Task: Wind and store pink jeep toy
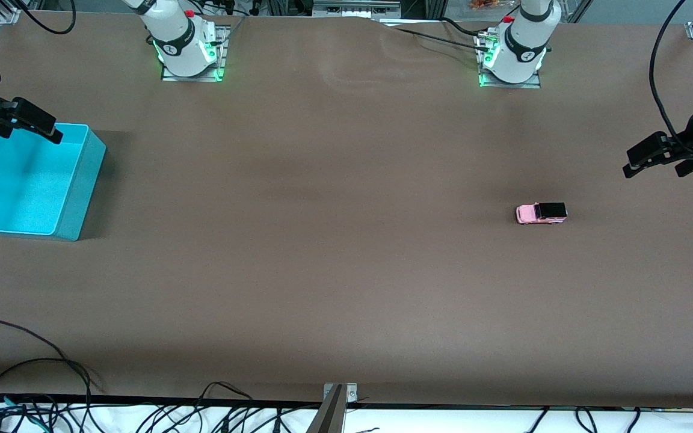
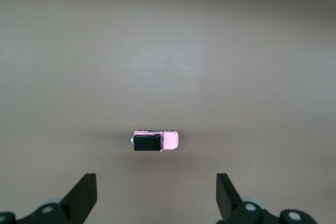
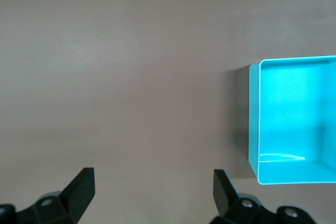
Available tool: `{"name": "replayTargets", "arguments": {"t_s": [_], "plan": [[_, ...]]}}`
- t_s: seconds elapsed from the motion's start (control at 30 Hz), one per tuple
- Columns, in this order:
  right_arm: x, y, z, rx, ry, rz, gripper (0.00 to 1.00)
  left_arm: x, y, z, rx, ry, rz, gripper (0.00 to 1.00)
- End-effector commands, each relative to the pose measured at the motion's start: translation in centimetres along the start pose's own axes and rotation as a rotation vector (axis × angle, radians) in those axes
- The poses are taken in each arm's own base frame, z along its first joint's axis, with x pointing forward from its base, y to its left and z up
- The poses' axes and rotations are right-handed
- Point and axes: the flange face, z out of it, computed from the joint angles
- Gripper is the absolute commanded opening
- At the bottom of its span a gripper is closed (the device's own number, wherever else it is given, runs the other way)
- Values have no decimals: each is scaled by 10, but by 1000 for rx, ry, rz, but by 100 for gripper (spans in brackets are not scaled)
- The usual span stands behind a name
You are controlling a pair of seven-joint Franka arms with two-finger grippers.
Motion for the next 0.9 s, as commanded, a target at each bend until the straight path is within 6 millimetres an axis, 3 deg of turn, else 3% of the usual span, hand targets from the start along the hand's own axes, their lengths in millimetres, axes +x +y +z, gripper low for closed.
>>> {"name": "replayTargets", "arguments": {"t_s": [0.0,0.87], "plan": [[2,-1,-4,22,6,0,100,2,0,-6,-16,4,25,100],[4,-1,-2,23,3,1,100,1,1,-5,23,1,35,100]]}}
